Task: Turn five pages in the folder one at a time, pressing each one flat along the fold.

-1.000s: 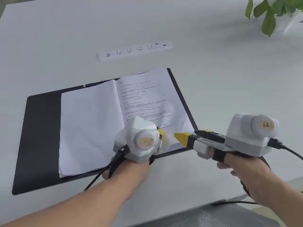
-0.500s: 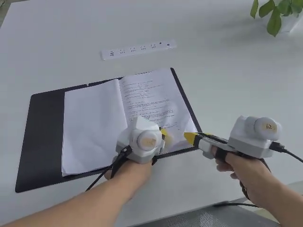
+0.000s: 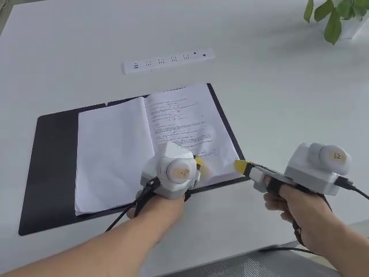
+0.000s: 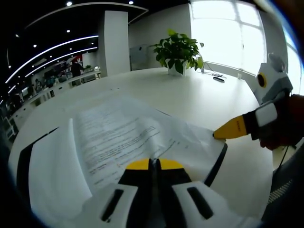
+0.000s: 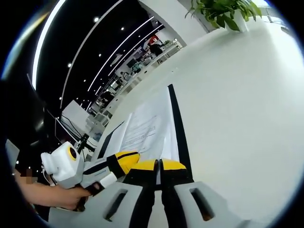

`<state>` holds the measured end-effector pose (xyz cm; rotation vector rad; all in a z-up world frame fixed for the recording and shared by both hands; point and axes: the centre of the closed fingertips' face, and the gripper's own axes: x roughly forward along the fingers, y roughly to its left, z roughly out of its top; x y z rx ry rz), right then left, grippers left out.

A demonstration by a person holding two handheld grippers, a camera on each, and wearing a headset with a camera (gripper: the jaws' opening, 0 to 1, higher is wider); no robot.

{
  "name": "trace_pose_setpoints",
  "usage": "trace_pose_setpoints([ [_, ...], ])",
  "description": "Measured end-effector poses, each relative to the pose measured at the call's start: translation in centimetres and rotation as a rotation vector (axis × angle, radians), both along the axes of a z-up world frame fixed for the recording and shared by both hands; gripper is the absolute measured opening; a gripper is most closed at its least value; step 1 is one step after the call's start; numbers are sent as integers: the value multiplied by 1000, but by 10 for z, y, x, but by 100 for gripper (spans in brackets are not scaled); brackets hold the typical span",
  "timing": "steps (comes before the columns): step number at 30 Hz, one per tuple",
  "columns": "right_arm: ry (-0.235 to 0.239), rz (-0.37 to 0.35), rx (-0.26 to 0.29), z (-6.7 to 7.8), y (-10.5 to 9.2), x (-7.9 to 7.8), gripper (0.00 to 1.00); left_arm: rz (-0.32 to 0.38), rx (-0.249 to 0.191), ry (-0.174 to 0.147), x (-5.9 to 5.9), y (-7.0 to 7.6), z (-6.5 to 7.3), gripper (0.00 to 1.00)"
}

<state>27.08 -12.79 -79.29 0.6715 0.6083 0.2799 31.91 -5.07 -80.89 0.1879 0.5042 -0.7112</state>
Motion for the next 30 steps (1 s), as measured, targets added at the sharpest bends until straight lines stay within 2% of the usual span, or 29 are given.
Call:
trace_pose_setpoints([
  [10,-6,-2,12,7,2,1,0,6,-4,3,-1,0,1,4],
  [14,-18,0,24,15,3,2,0,8,-11,15,-2,0,2,5],
  [21,-56,25,56,34,12,3,0,20,-8,48,-6,12,6,3],
  [27,-104,63,81,55,27,4,0,22,-29,51,-10,24,22,8],
  [30,-130,91,96,66,37,4,0,25,-36,36,-11,32,33,9],
])
